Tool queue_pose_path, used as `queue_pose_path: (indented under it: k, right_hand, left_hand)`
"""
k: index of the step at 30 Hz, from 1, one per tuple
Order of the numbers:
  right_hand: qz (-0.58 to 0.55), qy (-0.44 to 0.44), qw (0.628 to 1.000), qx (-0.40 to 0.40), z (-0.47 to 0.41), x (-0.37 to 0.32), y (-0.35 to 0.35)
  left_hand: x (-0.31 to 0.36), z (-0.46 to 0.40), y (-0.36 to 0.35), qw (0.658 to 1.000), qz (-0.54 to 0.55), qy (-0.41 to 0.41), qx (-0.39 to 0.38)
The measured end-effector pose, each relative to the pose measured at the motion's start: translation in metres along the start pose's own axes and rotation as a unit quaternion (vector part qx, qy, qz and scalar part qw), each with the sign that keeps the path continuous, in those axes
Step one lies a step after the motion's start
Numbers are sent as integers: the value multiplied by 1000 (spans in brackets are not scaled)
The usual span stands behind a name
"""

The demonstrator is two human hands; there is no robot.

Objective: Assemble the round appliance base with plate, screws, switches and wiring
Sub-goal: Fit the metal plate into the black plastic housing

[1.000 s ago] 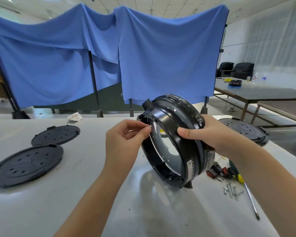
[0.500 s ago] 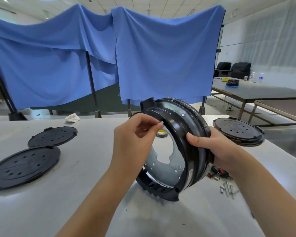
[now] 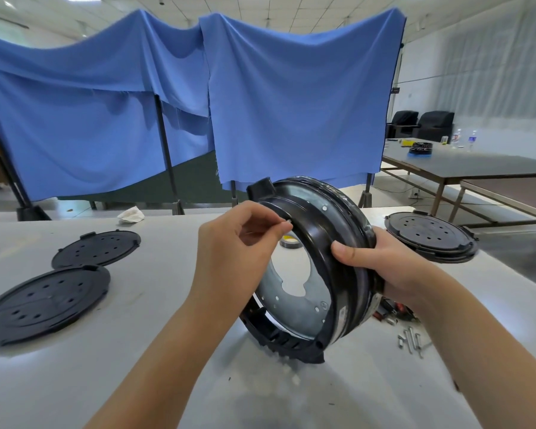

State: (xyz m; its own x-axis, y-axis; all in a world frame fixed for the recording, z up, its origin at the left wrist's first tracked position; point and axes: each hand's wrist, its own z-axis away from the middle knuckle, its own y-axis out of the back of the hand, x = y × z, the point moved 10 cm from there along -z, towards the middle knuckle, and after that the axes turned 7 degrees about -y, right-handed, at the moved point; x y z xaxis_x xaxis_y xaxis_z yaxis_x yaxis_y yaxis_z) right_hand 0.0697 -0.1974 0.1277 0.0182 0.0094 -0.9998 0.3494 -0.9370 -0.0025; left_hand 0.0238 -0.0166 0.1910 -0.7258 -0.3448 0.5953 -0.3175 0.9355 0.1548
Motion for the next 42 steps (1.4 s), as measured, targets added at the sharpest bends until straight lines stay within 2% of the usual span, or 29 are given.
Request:
queue_pose_path:
  k: [7, 17, 23, 27, 31, 34, 36, 42]
  right_hand:
    - [29, 5, 999, -13, 2, -9, -6]
    - [74, -2, 996, -40, 6, -15, -10]
    - [87, 8, 994, -61, 8, -19, -16]
    - [96, 17, 993, -64, 8, -19, -19]
    - [98, 24, 992, -72, 8, -21, -22]
    - [101, 25, 992, -71, 7, -21, -23]
    - [99, 24, 992, -70, 7, -20, -23]
    - [94, 16, 994, -54, 6, -18, -18]
  left_hand:
    - [3, -7, 3, 998, -22, -5, -50]
    - [-24, -2, 4, 981, 131, 124, -71]
    - [-31, 5, 0, 966, 184, 164, -81]
    - [-47, 19, -8, 937, 252, 234, -66]
    - [-62, 36, -26, 881, 346, 318, -59]
    - [-60, 43, -38, 847, 410, 332, -69]
    - [-57, 44, -42, 839, 430, 326, -68]
    - [-60, 44, -43, 845, 424, 324, -41]
